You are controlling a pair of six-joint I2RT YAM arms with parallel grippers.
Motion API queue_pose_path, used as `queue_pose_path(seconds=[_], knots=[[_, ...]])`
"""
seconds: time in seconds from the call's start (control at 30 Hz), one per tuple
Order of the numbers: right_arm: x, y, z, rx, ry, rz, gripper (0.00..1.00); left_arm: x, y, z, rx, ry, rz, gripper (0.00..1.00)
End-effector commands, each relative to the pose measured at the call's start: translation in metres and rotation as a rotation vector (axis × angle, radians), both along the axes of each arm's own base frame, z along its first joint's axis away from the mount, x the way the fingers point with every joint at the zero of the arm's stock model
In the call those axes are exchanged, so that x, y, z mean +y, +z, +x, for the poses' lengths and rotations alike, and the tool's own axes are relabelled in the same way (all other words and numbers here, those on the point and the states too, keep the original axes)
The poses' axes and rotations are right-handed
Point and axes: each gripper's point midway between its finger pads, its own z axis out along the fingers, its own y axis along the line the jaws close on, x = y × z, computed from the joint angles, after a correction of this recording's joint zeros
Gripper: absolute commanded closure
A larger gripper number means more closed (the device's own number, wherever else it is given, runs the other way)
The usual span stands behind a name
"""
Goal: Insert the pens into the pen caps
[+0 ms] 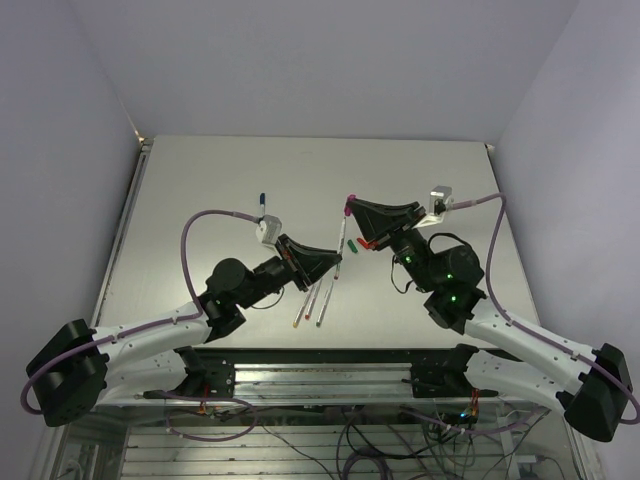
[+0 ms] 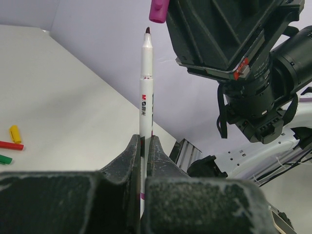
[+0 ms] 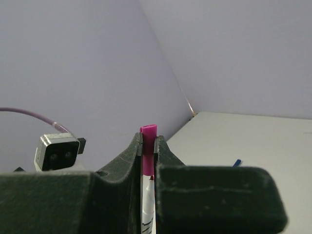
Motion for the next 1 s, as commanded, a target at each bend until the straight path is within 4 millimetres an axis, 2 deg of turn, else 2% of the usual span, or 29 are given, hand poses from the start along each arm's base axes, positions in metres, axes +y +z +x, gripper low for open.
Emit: queue_pose_path(seconds=[0.0, 0.4, 0.97], knots=[[0.004, 0.015, -0.007, -0.026, 0.036, 0.030, 1.00, 0.002, 0.018, -0.001, -0.040, 0.009, -0.047, 0.93], [0.004, 0.005, -0.004, 0.001, 0.026, 0.009, 1.00, 0.003, 0.015, 0.001, -0.040, 0.025, -0.025, 0.93], [0.005, -0.018, -0.001, 0.062, 0.019, -0.039, 1.00, 0.004, 0.019, 0.002, -0.051, 0.036, -0.023, 0.93]])
